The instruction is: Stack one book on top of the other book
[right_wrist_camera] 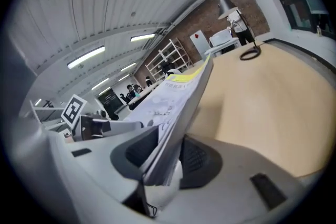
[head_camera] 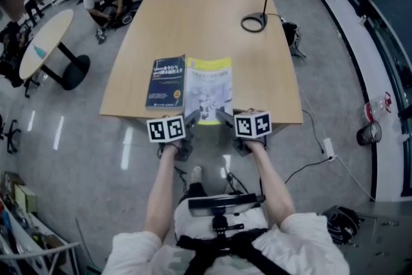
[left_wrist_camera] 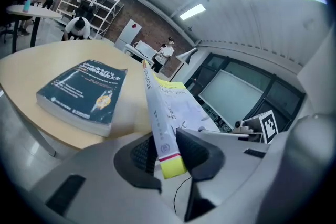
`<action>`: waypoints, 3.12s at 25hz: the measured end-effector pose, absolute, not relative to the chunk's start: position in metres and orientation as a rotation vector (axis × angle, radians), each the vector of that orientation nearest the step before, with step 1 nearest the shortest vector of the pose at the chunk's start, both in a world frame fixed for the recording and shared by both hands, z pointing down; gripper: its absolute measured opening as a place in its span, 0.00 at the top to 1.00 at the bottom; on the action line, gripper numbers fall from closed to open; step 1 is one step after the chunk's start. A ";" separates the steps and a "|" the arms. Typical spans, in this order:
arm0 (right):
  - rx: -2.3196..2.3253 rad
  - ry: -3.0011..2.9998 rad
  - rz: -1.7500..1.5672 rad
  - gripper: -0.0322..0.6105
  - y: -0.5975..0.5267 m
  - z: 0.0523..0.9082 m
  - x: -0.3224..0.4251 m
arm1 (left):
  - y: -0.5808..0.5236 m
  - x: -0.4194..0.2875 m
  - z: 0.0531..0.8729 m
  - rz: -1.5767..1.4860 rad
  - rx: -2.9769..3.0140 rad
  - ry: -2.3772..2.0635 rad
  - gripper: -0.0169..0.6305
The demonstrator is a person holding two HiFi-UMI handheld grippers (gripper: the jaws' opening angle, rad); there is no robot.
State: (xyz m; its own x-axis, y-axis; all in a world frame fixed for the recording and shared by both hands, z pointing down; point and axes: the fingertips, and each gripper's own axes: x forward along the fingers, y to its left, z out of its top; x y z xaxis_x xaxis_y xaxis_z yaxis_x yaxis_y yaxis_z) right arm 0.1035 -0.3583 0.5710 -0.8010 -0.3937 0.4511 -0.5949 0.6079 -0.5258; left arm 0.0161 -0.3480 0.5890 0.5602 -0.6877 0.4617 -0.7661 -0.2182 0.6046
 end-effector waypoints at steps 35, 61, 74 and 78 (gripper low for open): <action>0.889 -2.329 0.923 0.75 -0.421 0.643 -0.092 | -0.414 -0.181 0.660 0.226 1.879 -1.087 0.82; 1.092 -2.284 0.717 0.42 -0.439 0.626 -0.078 | -0.416 -0.184 0.661 0.229 1.847 -1.106 0.82; 1.177 -2.310 0.774 0.95 -0.448 0.604 -0.100 | -0.414 -0.180 0.662 0.223 1.841 -1.101 0.82; 1.101 -2.181 0.869 0.95 -0.439 0.638 -0.105 | -0.414 -0.180 0.660 0.239 1.843 -1.114 0.82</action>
